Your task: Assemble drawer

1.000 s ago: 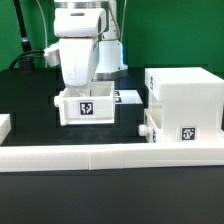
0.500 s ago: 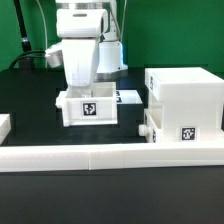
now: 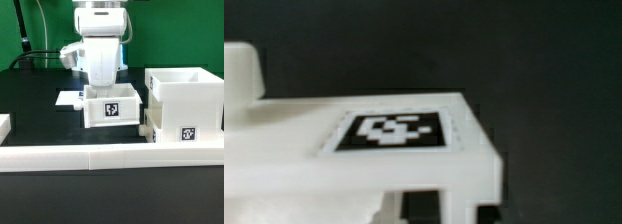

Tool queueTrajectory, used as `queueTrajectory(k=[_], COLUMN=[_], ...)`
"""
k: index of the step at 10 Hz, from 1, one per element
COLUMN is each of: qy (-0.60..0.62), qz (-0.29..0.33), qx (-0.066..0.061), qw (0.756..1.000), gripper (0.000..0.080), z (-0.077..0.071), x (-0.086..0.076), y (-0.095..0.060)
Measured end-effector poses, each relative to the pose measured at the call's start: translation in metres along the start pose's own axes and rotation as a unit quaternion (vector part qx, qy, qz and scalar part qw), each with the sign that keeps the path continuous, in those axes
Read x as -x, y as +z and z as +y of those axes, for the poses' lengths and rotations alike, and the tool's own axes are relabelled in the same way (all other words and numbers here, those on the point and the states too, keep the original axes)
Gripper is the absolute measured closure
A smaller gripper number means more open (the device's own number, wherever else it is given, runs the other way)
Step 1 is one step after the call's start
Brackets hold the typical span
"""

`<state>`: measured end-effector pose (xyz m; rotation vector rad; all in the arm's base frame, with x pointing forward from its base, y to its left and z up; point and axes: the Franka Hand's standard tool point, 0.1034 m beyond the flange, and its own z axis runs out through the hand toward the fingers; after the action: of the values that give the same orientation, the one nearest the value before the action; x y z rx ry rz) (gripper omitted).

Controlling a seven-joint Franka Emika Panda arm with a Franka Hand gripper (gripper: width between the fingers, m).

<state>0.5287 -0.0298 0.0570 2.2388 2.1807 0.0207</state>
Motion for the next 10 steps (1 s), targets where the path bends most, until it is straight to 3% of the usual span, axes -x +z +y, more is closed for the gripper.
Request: queueTrajectory(k=[2, 6, 10], qy=[-0.001, 0.015, 0.015], qz=[0.001, 0.003, 0.004], qx=[-0.002, 0.003, -0.001], qw=[1.0, 1.0, 1.0], gripper=[0.0757, 0.0757, 0.0757], z=[-0.001, 0.006, 0.003], x=[-0.003, -0.024, -0.025], y=[0.004, 0.002, 0.005])
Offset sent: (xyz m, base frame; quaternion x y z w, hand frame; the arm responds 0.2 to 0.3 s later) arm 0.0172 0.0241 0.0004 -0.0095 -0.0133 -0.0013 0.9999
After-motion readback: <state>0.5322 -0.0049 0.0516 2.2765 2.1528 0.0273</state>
